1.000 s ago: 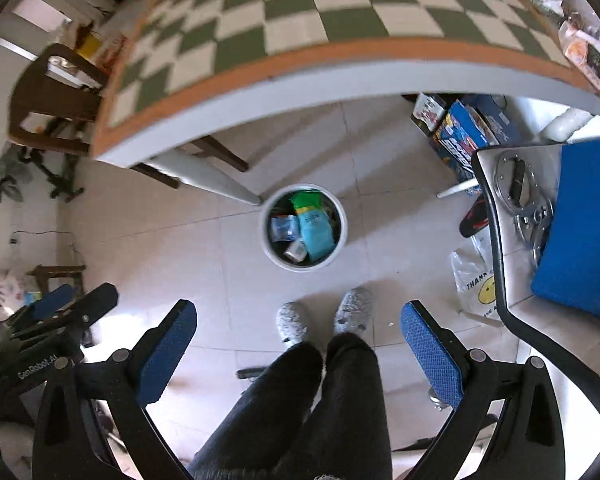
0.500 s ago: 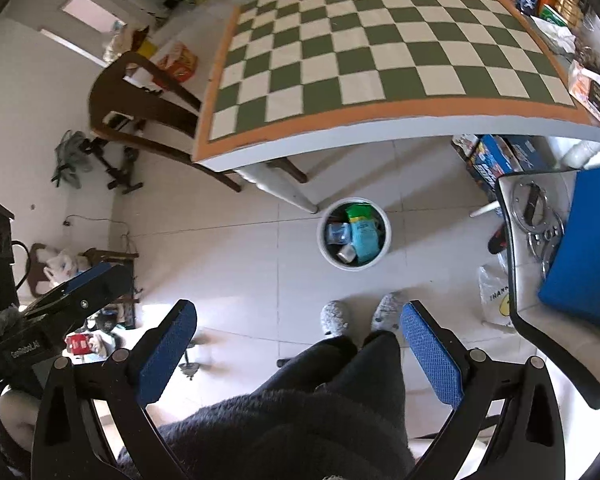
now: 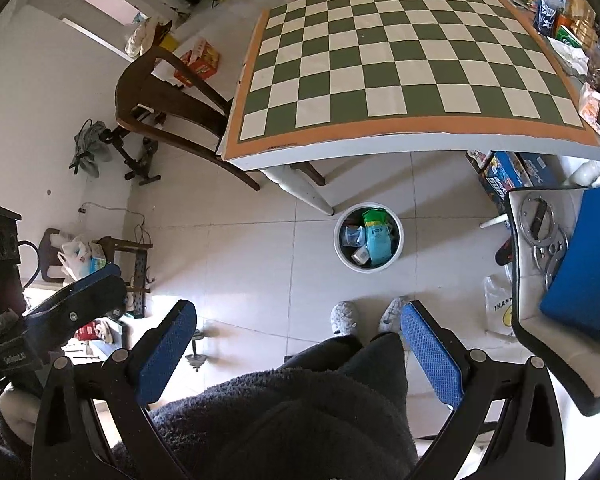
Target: Collect trash
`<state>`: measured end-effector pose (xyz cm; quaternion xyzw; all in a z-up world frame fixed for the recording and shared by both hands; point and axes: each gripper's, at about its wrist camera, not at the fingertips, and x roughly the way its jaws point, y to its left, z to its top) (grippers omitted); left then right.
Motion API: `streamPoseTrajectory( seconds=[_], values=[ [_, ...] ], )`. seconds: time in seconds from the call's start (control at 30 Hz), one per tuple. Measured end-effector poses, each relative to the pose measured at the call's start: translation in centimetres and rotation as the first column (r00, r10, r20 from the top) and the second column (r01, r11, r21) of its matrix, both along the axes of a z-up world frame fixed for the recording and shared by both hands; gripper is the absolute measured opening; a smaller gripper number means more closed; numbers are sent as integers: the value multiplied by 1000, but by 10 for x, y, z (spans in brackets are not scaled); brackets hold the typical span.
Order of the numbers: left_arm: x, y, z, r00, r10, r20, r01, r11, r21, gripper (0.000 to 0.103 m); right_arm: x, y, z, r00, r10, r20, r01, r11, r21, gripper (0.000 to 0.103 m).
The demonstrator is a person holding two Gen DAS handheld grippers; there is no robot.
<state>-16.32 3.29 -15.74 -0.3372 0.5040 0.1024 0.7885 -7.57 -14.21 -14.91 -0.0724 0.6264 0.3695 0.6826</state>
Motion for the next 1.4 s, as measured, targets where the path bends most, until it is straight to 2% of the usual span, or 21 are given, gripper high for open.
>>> streamPoseTrajectory(
  seconds=[0.53, 1.4],
  values=[
    [1, -5, -15, 999, -21, -40, 20, 999, -31, 103, 12, 1, -26, 998, 16, -58, -18, 999, -37, 103],
    [2, -7, -15, 999, -14, -40, 13, 999, -36, 103, 10, -1, -30, 998, 12, -65, -14, 999, -30, 103]
  ],
)
